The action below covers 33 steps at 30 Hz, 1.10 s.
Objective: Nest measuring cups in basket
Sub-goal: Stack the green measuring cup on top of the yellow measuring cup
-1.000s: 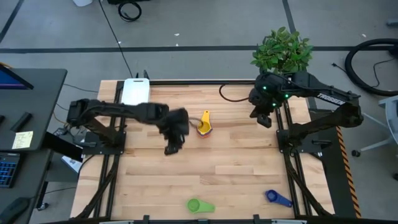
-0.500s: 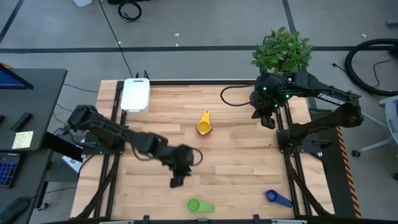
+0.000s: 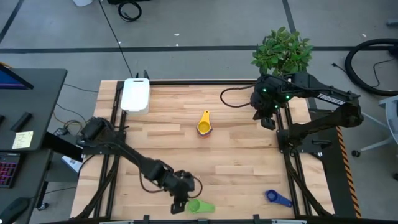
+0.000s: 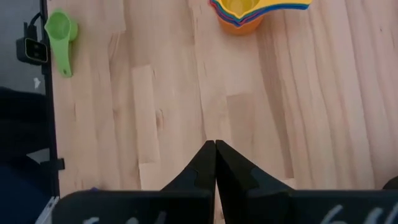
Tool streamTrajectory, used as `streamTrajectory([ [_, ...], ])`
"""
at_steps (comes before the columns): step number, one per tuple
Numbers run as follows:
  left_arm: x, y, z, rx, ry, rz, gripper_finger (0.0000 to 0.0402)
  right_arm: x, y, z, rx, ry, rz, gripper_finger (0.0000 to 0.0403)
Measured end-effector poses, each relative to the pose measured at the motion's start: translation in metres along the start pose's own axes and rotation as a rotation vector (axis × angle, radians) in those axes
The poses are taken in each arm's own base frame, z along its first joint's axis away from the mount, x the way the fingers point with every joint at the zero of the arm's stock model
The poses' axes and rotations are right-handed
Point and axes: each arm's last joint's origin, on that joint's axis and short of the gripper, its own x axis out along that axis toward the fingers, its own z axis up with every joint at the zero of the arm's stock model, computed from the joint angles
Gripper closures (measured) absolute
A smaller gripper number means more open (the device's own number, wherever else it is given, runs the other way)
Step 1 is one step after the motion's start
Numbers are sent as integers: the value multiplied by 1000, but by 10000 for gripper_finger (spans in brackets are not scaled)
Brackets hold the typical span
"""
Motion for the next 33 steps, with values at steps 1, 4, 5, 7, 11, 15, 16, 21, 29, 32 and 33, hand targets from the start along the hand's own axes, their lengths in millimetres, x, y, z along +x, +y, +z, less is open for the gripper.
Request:
streamTrajectory([
  [1,5,-1,-4,7,15,10,306,0,0,0,14,0,0,390],
  [4,16,-2,-13,33,19,49,306,0,0,0,31,4,-1,390],
  [5,18,-2,-14,34,8,65,306,0,0,0,32,5,-1,390],
  [7,20,0,-14,32,-11,94,306,0,0,0,32,5,0,390],
  [11,21,1,-11,23,-41,105,306,0,0,0,31,2,-1,390],
  [15,21,2,-10,-38,-49,104,306,0,0,0,31,1,-1,390],
  [16,22,2,-10,-62,-49,103,306,0,0,0,31,0,-1,390],
  [21,23,3,-10,-130,-40,93,306,0,0,0,31,1,-1,390],
  [29,23,6,-3,-197,-73,74,306,0,-1,0,23,2,-20,390],
  [32,27,7,-5,-200,-68,75,306,0,-1,0,22,1,-20,390],
  [33,30,8,-6,-204,-59,74,306,0,-1,0,21,2,-20,390],
])
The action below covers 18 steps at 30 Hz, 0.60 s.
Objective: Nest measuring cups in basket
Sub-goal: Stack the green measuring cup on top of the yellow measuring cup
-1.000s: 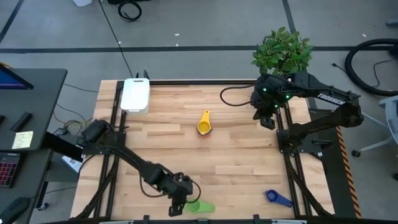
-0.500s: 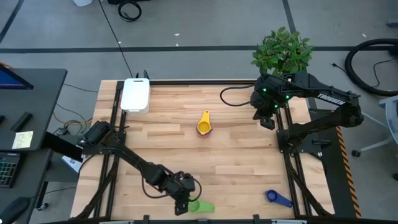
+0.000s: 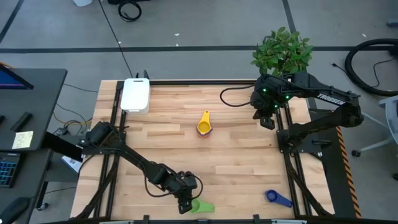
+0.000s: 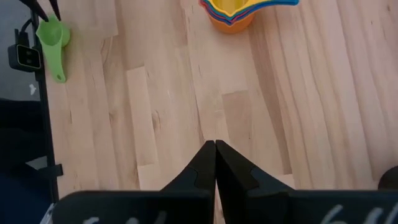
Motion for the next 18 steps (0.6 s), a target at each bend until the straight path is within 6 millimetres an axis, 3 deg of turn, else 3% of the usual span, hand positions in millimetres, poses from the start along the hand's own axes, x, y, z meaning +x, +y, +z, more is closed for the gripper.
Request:
streamTrajectory([
  [6,20,-1,-3,-44,20,-85,306,0,0,-1,2,9,0,390],
  [18,25,-1,1,-19,2,-132,306,0,0,-1,2,12,0,390],
])
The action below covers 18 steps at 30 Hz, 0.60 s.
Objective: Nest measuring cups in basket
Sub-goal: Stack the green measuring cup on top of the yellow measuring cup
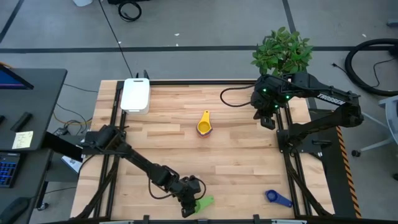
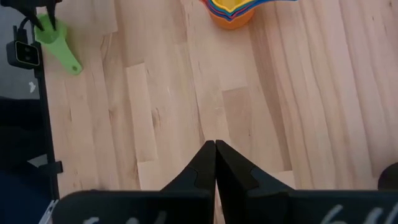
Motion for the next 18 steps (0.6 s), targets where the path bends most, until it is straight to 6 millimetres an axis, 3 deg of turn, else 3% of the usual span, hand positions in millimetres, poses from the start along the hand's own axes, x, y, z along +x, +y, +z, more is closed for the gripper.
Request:
streamTrajectory([
  [13,-1,1,1,3,48,-23,306,0,0,0,9,-1,0,390],
  [18,-12,4,3,4,93,23,312,0,0,0,10,-1,0,390],
])
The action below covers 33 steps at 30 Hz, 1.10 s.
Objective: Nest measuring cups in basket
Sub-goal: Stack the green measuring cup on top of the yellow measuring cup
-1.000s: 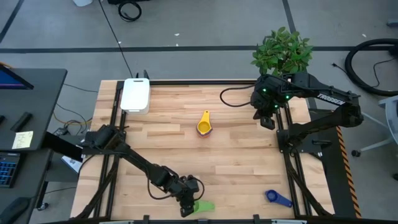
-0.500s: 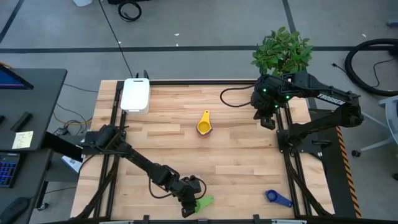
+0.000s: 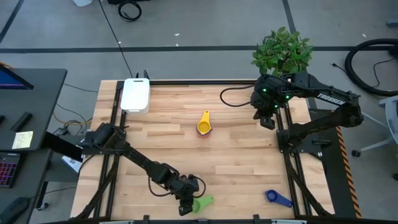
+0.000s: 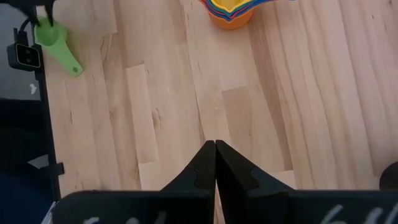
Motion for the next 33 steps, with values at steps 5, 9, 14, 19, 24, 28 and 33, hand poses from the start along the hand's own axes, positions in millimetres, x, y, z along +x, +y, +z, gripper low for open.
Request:
streamTrajectory([
  [5,-12,3,2,-16,16,57,339,0,0,1,-1,-6,0,390],
  [9,-11,3,3,-15,12,49,362,0,0,1,-1,-6,0,390],
  [14,-11,3,2,-13,18,54,382,0,0,1,-1,-5,0,390],
  [19,-11,4,2,-23,23,63,396,0,0,1,-1,-6,0,390],
  [24,-12,6,5,-10,36,48,390,0,0,1,-2,-8,0,390],
  [28,-13,9,9,22,26,55,372,0,0,2,-4,-19,0,390],
  [33,-13,12,11,-22,51,40,337,0,0,2,-5,-21,0,390],
])
